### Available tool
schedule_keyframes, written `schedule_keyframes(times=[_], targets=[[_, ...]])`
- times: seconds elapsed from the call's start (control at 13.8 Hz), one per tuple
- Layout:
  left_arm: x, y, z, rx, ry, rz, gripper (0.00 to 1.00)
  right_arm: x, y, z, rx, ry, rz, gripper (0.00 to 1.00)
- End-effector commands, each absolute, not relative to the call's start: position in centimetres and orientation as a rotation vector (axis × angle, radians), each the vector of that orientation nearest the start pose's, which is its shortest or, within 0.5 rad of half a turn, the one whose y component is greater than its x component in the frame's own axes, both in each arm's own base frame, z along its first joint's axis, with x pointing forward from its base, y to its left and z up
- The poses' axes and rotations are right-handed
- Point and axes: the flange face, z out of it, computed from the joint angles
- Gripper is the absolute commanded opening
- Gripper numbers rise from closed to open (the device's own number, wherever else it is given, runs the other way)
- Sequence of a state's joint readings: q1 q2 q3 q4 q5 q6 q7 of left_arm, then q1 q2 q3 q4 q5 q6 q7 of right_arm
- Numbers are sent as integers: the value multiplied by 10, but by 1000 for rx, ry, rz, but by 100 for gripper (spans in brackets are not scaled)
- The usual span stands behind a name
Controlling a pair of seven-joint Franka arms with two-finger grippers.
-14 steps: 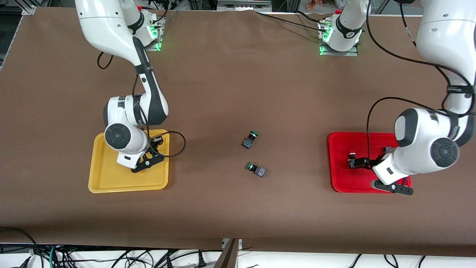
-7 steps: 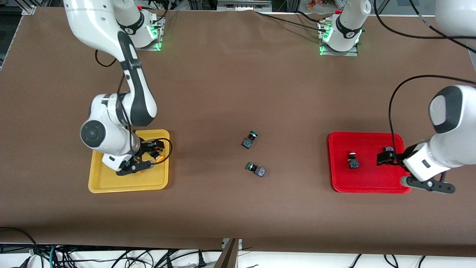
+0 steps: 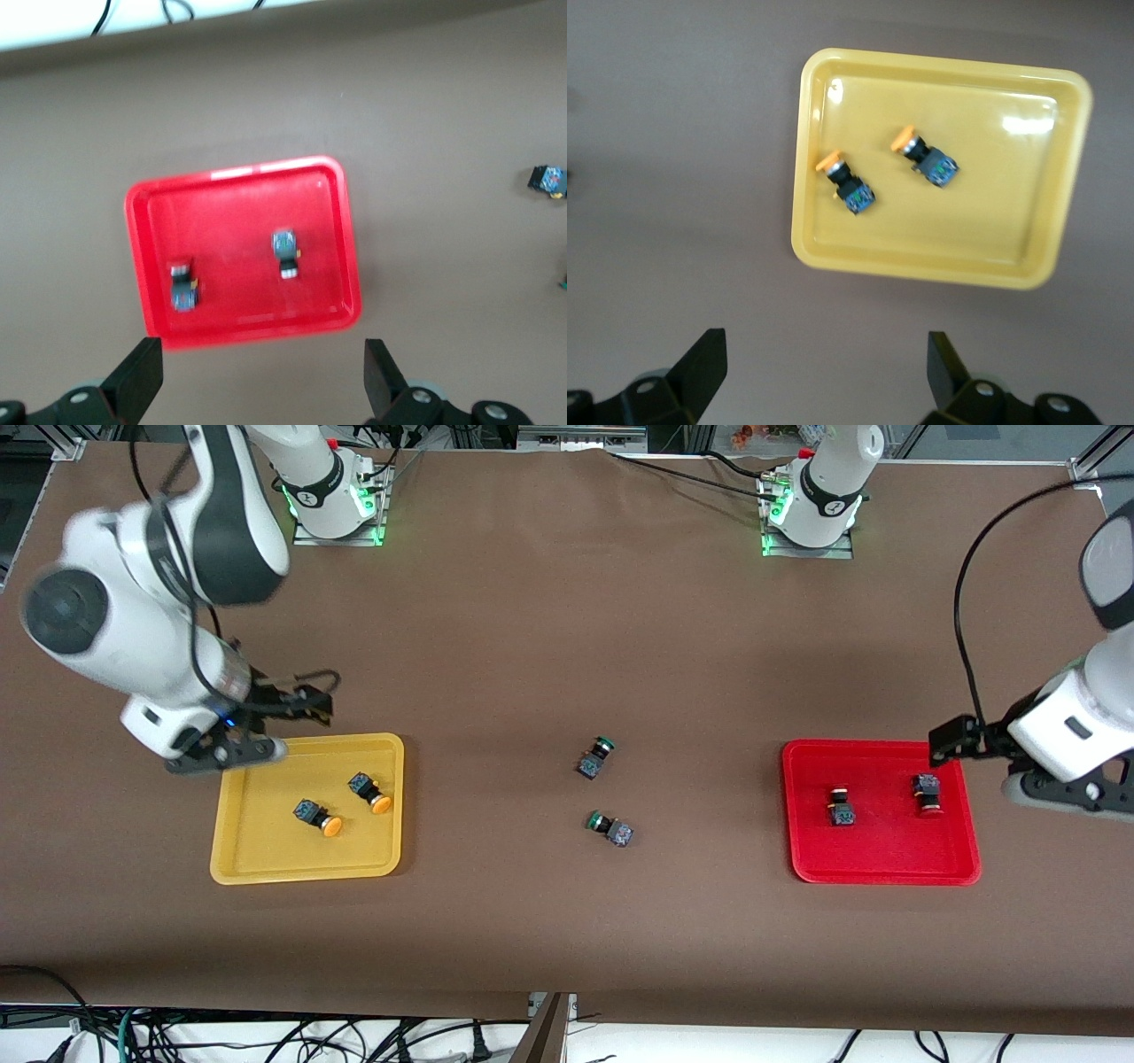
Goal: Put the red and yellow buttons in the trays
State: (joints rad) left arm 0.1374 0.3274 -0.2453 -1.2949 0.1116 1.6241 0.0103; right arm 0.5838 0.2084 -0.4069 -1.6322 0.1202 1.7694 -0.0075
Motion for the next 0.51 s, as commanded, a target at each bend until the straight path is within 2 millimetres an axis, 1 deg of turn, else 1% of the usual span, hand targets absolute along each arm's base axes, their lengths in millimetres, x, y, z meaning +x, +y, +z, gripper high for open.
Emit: schedule_keyframes(times=[0.0, 0.07, 0.14, 0.22, 0.36, 0.43], targets=[[612, -34, 583, -3115, 48, 9, 100, 559, 116, 537, -3082, -262, 80, 100], [602, -28, 579, -3140, 7, 41, 100, 554, 105, 546, -3093, -268, 79, 100], [592, -22, 576, -3169, -26, 67, 100, 550, 107, 554, -3100, -287, 75, 100], [587, -17, 571, -3190, -53, 89, 100, 552, 99, 556, -3107, -271, 79, 100], [585, -17, 573, -3186, -58, 89, 100, 563, 83, 572, -3113, -235, 47, 100], [586, -17, 573, -3186, -53, 87, 100, 565, 79, 571, -3114, -217, 102, 100]])
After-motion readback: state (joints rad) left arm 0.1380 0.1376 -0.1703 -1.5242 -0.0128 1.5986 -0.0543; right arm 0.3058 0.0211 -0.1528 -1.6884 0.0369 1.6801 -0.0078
